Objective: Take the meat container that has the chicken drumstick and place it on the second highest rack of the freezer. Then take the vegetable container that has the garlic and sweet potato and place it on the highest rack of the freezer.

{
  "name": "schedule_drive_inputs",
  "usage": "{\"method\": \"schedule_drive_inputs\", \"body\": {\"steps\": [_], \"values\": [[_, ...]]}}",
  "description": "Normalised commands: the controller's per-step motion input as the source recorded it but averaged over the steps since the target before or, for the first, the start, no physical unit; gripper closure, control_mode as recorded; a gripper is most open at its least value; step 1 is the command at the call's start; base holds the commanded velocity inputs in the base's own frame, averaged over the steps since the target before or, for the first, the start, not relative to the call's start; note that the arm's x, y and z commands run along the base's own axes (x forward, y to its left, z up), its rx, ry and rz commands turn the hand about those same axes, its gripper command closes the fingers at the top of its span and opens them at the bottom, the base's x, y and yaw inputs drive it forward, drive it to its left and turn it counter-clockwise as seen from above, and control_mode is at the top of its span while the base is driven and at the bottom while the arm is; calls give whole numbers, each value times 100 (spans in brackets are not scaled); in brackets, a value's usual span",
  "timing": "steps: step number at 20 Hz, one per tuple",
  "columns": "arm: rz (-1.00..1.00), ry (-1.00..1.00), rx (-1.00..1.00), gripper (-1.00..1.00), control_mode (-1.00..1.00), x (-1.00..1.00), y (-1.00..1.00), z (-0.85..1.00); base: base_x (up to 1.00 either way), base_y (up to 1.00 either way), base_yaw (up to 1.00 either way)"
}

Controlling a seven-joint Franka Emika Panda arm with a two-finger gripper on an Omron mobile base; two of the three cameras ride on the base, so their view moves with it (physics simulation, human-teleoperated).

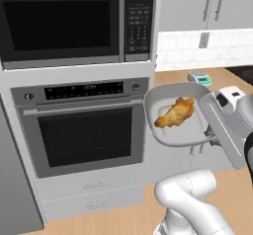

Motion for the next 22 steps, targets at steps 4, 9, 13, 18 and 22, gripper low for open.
{"method": "schedule_drive_inputs", "body": {"steps": [4,9,13,18,22], "values": [[0,0,0,100,100,0,0,0,0,100,4],[0,0,0,100,100,0,0,0,0,100,7],[0,0,0,100,100,0,0,0,0,100,9],[0,0,0,100,100,0,0,0,5,100,8],[0,0,0,100,100,0,0,0,14,100,7]]}}
